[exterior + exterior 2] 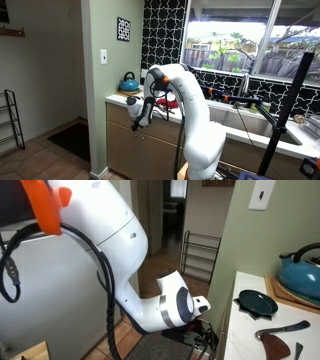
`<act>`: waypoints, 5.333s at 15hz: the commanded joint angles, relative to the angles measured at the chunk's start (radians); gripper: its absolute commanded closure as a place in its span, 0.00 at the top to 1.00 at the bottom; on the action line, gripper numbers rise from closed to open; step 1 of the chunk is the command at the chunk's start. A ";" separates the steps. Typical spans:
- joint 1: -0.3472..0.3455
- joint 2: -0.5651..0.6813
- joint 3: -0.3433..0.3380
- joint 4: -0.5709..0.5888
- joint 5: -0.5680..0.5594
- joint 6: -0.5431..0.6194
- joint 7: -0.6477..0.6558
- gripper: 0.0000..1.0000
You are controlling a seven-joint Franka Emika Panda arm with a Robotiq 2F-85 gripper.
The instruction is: Open the top left drawer
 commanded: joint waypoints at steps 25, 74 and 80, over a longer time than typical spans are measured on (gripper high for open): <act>-0.126 0.085 0.166 0.023 0.238 0.065 -0.276 1.00; -0.090 0.031 0.283 -0.012 0.643 -0.169 -0.678 1.00; -0.091 0.016 0.291 -0.026 0.640 -0.157 -0.688 1.00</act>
